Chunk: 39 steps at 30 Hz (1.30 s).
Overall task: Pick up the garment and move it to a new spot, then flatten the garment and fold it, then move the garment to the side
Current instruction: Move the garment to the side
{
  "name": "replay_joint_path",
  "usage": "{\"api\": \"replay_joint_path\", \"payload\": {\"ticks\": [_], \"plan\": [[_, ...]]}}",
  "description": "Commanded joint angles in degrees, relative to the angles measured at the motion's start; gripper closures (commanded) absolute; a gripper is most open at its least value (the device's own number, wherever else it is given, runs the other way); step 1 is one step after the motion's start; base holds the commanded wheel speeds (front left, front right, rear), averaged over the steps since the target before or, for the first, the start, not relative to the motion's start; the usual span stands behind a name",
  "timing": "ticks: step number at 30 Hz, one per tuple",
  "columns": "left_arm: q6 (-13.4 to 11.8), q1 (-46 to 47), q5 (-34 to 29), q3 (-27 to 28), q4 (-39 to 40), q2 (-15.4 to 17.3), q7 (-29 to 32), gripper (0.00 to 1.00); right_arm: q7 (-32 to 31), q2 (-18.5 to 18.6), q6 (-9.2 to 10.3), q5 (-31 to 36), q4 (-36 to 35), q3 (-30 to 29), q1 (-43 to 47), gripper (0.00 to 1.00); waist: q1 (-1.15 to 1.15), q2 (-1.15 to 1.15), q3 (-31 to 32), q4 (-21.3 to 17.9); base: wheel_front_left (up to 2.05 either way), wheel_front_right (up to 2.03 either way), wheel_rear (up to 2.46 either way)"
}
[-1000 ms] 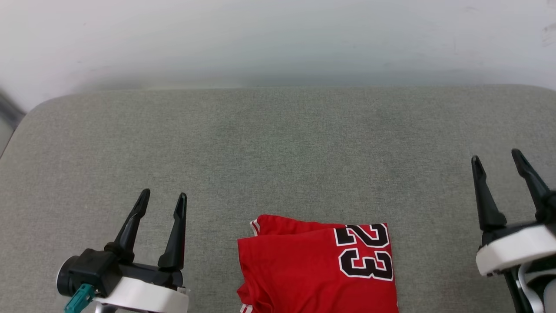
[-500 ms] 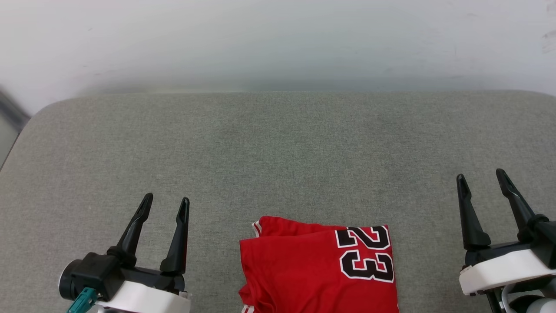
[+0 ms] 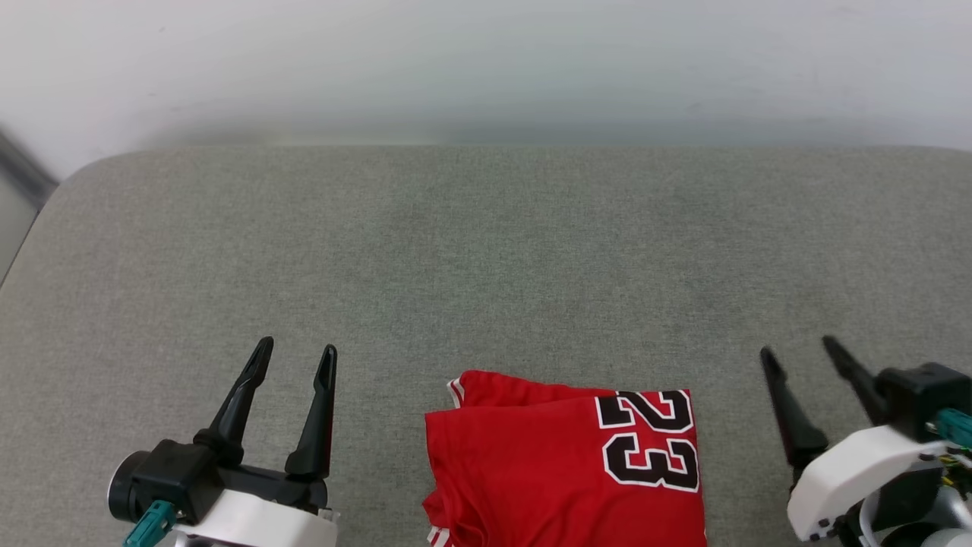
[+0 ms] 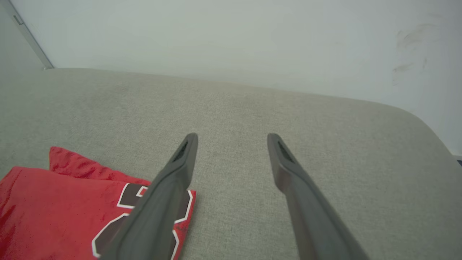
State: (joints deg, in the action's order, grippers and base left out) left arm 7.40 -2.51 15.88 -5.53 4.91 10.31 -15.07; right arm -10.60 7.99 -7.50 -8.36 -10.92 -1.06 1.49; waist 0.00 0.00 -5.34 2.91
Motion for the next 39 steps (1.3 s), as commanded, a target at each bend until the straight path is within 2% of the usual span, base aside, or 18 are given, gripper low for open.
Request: {"api": "replay_joint_path", "payload": {"ticks": [1, 3, 7, 13, 21, 31, 33, 34, 36, 39], "plan": [[0.1, 0.8, -0.2, -0.2, -0.2, 0.0, -0.1, 0.00, -7.8, 1.4, 0.02, -2.9, -1.3, 1.9, 1.3, 0.00, 0.00, 0.00, -0.8, 0.5, 0.00, 0.00, 0.00], [0.1, 1.2, -0.3, -0.4, -0.3, -0.1, -0.1, 0.00, -17.0, 1.2, 0.02, -5.8, -2.0, 2.7, 2.4, 0.00, 0.00, 0.00, -1.4, 0.8, 0.00, 0.00, 0.00], [0.1, 2.1, -0.4, -0.6, -0.4, -0.3, -0.1, 0.00, -31.5, 0.8, 0.01, -9.1, -5.8, 4.2, 3.3, 0.00, 0.00, 0.00, -2.9, 1.7, 0.00, 0.00, 0.00], [0.1, 3.8, -0.2, -1.6, -0.8, -0.8, -0.1, 0.00, -44.1, -1.8, 0.01, -9.1, -7.2, 3.8, 3.1, 0.00, 0.00, 0.00, -5.0, 3.9, 0.00, 0.00, 0.00], [0.1, 5.6, -0.1, -2.6, -1.5, -1.2, -0.1, 0.00, -48.1, -4.2, 0.01, -4.4, -1.4, 2.0, 0.8, 0.00, 0.00, 0.00, -7.0, 7.0, 0.00, 0.00, 0.00], [0.1, 6.4, 0.2, -3.0, -2.0, -1.3, -0.1, 0.00, -47.6, -5.4, -0.07, -3.2, 8.2, 6.6, 0.1, 0.00, 0.00, 0.00, -7.7, 8.8, 0.00, 0.00, 0.00], [0.1, 6.4, 0.2, -3.1, -2.2, -1.3, -0.1, 0.00, -47.2, -5.5, -0.08, -2.7, 9.6, 7.4, -0.3, 0.52, 0.00, 0.00, -7.5, 8.8, 0.00, 0.00, 0.00], [0.1, 6.3, 0.2, -3.3, -2.2, -1.3, -0.1, 0.00, -46.6, -5.5, -0.08, -2.4, 9.9, 7.6, -0.7, 1.00, 0.00, 0.00, -7.3, 8.7, 0.00, 0.00, 0.00], [0.1, 6.0, -0.7, -3.8, -2.6, -0.6, -0.1, 0.00, -45.2, -5.4, -0.06, -1.8, 9.8, 7.4, -1.9, 1.00, 0.00, 0.00, -6.9, 8.3, 0.00, 0.00, 0.00], [0.1, 5.9, -1.3, -4.7, -2.9, -0.7, -0.1, 0.00, -43.9, -2.9, 0.04, -0.4, 9.1, 8.1, -3.8, 1.00, 0.00, 0.00, -6.4, 7.1, 0.00, 0.00, 0.00]]}}
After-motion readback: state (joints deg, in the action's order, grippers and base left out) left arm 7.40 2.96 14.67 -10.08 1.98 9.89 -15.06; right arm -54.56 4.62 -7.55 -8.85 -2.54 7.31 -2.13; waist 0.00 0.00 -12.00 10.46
